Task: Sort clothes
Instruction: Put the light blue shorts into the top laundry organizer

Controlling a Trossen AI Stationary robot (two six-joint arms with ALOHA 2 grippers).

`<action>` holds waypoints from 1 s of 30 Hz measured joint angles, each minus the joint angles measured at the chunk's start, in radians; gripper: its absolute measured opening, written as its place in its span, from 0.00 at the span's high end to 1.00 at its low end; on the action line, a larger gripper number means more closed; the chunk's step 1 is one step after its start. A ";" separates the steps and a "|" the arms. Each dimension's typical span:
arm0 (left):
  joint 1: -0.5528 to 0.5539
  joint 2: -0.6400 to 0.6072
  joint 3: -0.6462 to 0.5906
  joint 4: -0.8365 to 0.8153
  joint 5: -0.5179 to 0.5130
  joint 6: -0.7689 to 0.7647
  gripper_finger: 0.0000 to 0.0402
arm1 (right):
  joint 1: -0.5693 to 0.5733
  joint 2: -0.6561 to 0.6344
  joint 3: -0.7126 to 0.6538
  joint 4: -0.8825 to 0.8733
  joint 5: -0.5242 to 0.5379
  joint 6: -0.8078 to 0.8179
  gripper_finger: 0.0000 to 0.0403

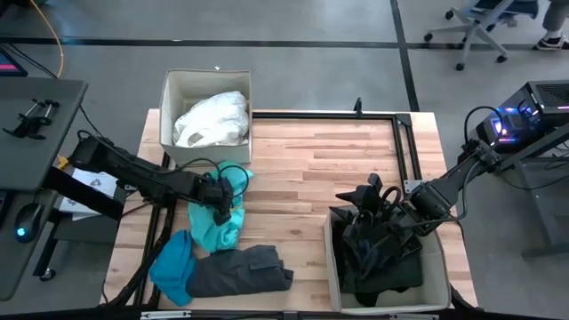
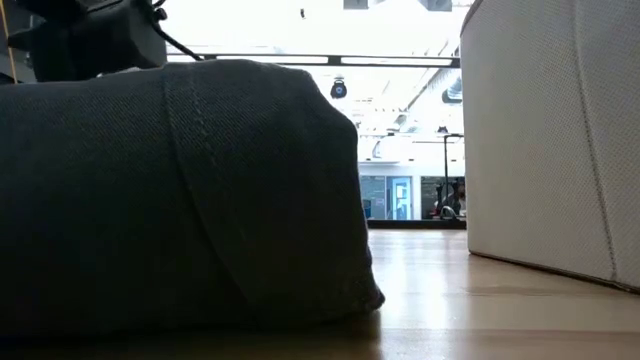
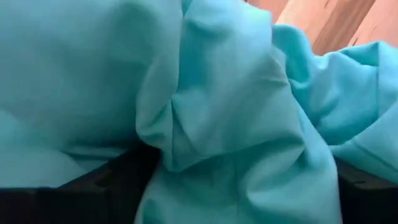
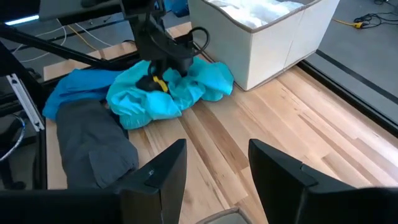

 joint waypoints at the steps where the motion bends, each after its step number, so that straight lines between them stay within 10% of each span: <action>1: -0.006 0.015 -0.013 0.013 -0.003 -0.017 0.26 | 0.000 0.000 0.000 0.004 0.000 0.000 0.59; 13: -0.047 0.099 -0.021 0.121 -0.058 -0.084 0.94 | 0.000 0.000 0.000 0.012 0.000 0.002 0.59; 30: -0.079 -0.194 0.385 0.069 -0.085 -0.023 1.00 | 0.000 0.000 0.000 0.012 0.008 -0.008 0.59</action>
